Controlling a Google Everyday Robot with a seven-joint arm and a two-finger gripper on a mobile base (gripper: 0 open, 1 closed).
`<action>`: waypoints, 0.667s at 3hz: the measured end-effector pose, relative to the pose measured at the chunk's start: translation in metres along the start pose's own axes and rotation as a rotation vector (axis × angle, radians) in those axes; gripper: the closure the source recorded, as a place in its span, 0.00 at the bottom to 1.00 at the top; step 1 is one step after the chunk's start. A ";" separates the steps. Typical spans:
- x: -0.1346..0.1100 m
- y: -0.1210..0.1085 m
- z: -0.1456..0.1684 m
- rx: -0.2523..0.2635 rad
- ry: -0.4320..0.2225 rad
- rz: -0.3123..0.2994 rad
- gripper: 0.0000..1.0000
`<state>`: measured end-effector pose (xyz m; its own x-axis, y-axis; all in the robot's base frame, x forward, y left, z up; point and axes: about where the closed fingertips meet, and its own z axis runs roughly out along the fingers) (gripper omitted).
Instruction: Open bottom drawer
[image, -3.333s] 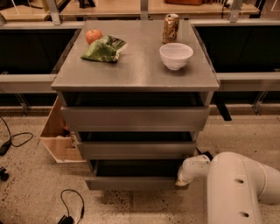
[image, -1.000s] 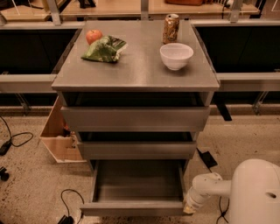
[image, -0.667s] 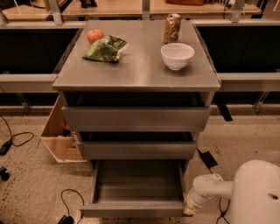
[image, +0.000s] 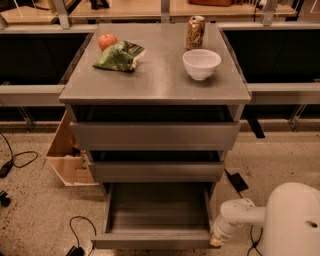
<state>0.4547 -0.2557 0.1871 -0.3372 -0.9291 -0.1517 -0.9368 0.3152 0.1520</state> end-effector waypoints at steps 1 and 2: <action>0.000 0.000 0.000 0.000 0.000 0.000 0.22; 0.000 0.000 0.000 0.000 0.000 0.000 0.01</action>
Offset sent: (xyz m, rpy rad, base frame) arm 0.0000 0.0000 0.0000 0.0000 0.0000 0.0000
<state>0.4546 -0.2557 0.1871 -0.3372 -0.9291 -0.1517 -0.9368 0.3152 0.1521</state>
